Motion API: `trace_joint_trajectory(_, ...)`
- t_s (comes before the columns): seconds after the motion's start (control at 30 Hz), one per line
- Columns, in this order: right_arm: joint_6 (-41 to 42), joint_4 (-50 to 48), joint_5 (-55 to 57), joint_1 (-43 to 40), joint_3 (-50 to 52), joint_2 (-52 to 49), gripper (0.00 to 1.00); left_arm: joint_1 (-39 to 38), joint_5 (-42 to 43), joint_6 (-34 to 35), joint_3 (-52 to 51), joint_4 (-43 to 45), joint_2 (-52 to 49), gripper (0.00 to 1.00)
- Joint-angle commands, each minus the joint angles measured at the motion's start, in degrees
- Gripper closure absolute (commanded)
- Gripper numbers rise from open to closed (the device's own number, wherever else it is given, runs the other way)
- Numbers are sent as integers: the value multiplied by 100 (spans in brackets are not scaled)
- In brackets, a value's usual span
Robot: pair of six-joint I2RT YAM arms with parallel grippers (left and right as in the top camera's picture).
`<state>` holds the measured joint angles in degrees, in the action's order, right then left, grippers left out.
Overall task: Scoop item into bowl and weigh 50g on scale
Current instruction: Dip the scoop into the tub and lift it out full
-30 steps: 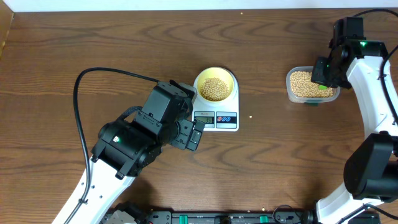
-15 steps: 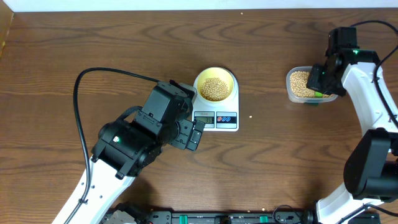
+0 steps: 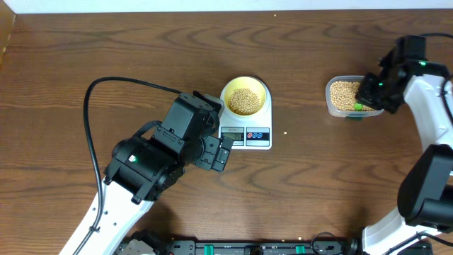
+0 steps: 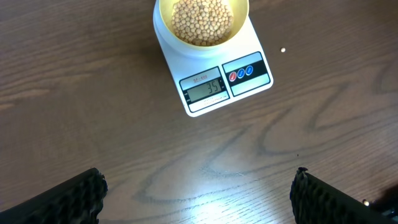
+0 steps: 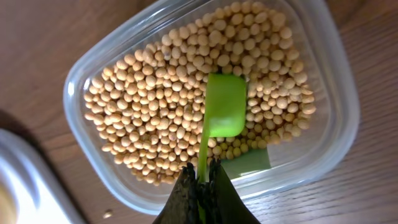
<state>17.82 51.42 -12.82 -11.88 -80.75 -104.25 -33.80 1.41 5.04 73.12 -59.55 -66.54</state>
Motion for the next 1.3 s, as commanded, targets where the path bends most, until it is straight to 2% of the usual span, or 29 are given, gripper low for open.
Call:
trace_joint_trajectory(0.0, 2, 7, -1108, -374, 68, -4, 99, 9, 31, -50, 98, 4, -11, 3)
trace_joint_trajectory(0.27, -407, 133, -1814, -968, 103, -205, 99, 9, 31, -50, 101, 4, -11, 3)
trace_joint_trajectory(0.57, -758, -55, -2409, -1023, 105, -715, 99, 9, 31, -50, 101, 2, -11, 3)
trace_joint_trajectory(0.97, -1172, -216, -3329, -1099, 105, -721, 99, 9, 31, -50, 101, 4, -11, 3)
trace_joint_trajectory(1.27, -1377, -188, -4035, -1545, 105, -721, 99, 9, 31, -50, 101, 2, -11, 3)
